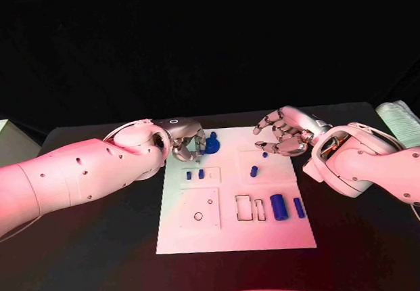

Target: Assemble the parts on the task board

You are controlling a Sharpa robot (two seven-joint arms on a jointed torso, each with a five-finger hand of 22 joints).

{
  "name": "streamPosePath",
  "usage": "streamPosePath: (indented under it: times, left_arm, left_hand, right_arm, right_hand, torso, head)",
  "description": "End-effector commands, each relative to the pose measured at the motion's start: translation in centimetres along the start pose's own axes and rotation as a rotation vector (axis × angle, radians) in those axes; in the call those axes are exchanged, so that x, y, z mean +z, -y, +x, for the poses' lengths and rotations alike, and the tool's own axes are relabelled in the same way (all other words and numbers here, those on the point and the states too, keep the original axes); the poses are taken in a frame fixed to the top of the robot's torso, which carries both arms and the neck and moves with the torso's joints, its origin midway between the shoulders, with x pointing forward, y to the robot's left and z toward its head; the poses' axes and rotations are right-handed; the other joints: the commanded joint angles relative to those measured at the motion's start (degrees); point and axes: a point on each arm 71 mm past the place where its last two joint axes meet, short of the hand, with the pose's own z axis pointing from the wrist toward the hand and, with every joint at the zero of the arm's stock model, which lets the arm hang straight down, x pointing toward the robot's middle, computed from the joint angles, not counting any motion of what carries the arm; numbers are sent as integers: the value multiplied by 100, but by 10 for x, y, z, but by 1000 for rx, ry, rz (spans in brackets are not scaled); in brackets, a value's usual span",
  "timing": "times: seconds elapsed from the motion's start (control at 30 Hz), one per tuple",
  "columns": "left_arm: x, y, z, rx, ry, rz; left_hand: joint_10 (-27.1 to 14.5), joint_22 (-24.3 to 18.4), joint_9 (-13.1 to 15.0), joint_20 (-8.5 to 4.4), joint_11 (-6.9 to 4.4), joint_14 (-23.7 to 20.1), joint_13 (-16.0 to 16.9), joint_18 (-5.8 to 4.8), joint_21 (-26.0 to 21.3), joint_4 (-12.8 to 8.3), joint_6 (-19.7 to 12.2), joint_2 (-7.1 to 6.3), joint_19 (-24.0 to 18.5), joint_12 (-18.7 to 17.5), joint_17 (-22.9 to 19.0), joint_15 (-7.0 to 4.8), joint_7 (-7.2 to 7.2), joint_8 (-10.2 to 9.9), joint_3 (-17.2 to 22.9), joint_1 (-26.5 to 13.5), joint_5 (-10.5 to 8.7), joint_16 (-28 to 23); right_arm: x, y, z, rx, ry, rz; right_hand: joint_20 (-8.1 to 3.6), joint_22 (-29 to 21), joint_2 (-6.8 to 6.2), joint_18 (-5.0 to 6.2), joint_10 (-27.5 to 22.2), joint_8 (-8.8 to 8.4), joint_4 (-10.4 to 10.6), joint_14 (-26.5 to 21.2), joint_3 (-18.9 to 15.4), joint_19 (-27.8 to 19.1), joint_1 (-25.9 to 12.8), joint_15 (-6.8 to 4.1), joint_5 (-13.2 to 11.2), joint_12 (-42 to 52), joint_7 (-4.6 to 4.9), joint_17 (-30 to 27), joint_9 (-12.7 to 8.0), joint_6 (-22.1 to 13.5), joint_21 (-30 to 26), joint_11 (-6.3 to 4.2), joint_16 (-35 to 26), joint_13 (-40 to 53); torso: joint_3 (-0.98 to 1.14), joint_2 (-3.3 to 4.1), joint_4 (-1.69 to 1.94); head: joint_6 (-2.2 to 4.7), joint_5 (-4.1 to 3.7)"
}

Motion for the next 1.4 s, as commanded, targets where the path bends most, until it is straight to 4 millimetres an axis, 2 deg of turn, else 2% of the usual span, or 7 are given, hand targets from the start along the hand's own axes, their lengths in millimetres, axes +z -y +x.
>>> streamPosePath:
  times: [0.03, 0.23, 0.43, 0.57, 0.7, 1.03, 1.4]
  left_arm:
    - [-4, -2, -3, -112, 46, 8]
    - [-14, -11, 3, -235, 101, -3]
    - [-22, -17, 11, -361, 165, -6]
    - [-25, -20, 17, -409, 191, -6]
    - [-27, -21, 23, -445, 214, -9]
    - [-30, -27, 35, -462, 225, -17]
    - [-30, -30, 43, -400, 181, -23]
  left_hand:
    - [-35, 10, 6, 29, 37, -2, -5, 64, 27, 9, -12, -14, 4, -58, 16, 62, 35, -43, 44, -106, 4, -30]
    - [-169, 24, 4, 60, 89, -54, 0, 63, 29, -28, -4, -36, -23, -133, -48, 107, 42, -54, 87, -160, 2, -29]
    - [-221, 33, 3, 73, 105, -73, 8, 64, 33, -59, -7, -45, -34, -153, -67, 122, 51, -61, 103, -162, 4, -30]
    - [-289, 42, -1, 90, 133, -92, 18, 62, 38, -78, -20, -65, -47, -172, -91, 143, 57, -75, 99, -191, -1, -28]
    - [-541, 58, -31, 159, 230, -284, 60, 53, 27, -121, -92, -87, -111, -181, -320, 230, 40, -142, 79, -255, -2, -46]
    - [-767, 85, -46, 230, 304, -444, 150, 59, 30, -213, -61, -88, -179, -73, -488, 299, -6, -161, 52, -257, -11, -43]
    - [-874, 113, -46, 267, 329, -424, 221, 64, 51, -268, -6, -65, -213, 36, -427, 327, -33, -155, 24, -251, -13, 2]
  right_arm:
    - [0, 0, 0, -9, -7, -9]
    - [-1, 0, 0, -10, -7, -7]
    - [-1, 1, 0, -10, -6, -6]
    - [-1, 1, 0, -10, -6, -5]
    - [-1, 1, 0, -11, -5, -5]
    - [-2, 2, -1, -11, -6, -3]
    - [-2, 3, -1, -11, -6, 0]
  right_hand:
    - [-21, 1438, -4, -55, 17, 21, 3, 564, 28, 548, -62, -50, -15, 7, -1, 1350, -8, -21, -24, -11, -31, 478]
    - [-21, 1438, -4, -55, 17, 21, 3, 564, 28, 548, -62, -50, -15, 7, -1, 1350, -8, -21, -24, -11, -31, 478]
    - [-21, 1438, -4, -55, 17, 21, 3, 564, 28, 548, -62, -50, -15, 7, -1, 1350, -8, -21, -24, -11, -31, 478]
    - [-21, 1438, -4, -55, 17, 21, 3, 564, 28, 548, -62, -50, -15, 7, -1, 1350, -8, -21, -24, -11, -31, 478]
    - [-21, 1438, -4, -55, 17, 21, 3, 564, 28, 548, -62, -50, -15, 7, -1, 1350, -8, -21, -24, -11, -31, 478]
    - [-23, 1441, -15, -56, 18, 25, 0, 564, 33, 550, -72, -52, -6, 3, -3, 1351, -10, -24, -21, -13, -31, 472]
    - [-23, 1441, -15, -56, 18, 25, 0, 564, 33, 550, -72, -52, -6, 3, -3, 1351, -10, -24, -21, -13, -31, 472]
  torso:
    - [2, 3, -2]
    - [4, -2, 14]
    - [-4, 5, -5]
    - [-5, 6, -4]
    - [-4, 11, -2]
    - [-3, 11, -3]
    - [-3, 4, -7]
  head:
    - [-2, 7]
    - [3, 12]
    - [2, 24]
    - [6, 22]
    - [4, 13]
    - [-22, 2]
    - [-36, 2]
